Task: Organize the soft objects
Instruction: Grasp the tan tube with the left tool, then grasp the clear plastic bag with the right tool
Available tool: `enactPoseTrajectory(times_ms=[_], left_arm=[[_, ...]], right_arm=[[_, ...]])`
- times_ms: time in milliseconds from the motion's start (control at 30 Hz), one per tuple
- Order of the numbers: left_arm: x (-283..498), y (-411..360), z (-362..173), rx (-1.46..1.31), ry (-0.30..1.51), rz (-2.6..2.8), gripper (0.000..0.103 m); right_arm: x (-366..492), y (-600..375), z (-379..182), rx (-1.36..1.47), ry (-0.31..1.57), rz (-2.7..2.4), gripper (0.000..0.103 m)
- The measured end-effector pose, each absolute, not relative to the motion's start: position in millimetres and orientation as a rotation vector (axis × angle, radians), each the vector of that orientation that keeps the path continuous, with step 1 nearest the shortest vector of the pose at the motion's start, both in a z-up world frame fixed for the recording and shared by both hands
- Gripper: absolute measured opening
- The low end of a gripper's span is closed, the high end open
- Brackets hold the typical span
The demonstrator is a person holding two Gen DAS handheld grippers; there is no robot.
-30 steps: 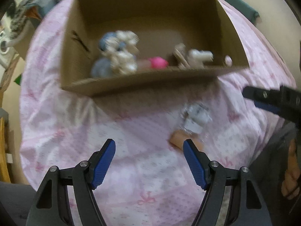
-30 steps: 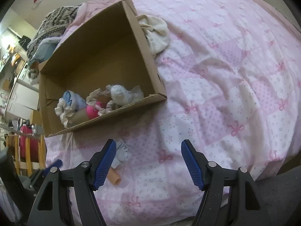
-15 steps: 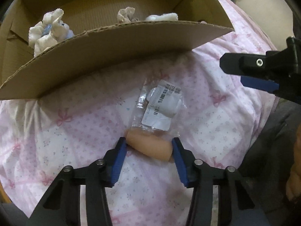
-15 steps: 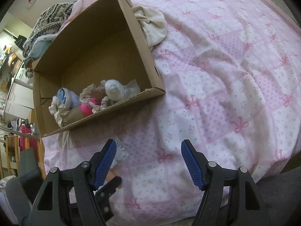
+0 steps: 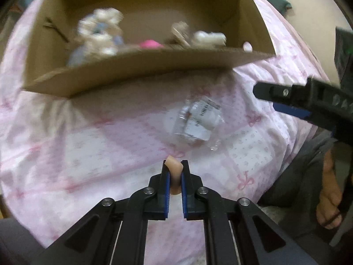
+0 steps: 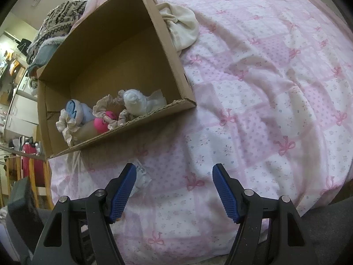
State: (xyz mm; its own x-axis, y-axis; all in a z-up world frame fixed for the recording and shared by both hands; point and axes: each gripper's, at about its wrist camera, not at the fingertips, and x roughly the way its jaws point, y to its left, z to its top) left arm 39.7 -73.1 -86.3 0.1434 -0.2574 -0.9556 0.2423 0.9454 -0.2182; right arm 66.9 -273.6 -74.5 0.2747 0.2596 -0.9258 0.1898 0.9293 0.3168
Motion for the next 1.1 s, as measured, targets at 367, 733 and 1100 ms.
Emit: enactPoseTrajectory(times_ms=[367, 733, 1100], left_arm=[[48, -27, -39, -0.024, 1.304, -0.242, 0.008], [55, -10, -48, -0.045, 1.275, -0.149, 0.008], [57, -13, -50, -0.054, 1.276, -0.157, 0.008]], right_arm=[[79, -231, -87, 0.207, 1.37, 0.13, 0.075], [87, -166, -108, -0.052, 1.405, 0.266, 0.075], [86, -130, -130, -0.228, 1.395, 0.262, 0.075]])
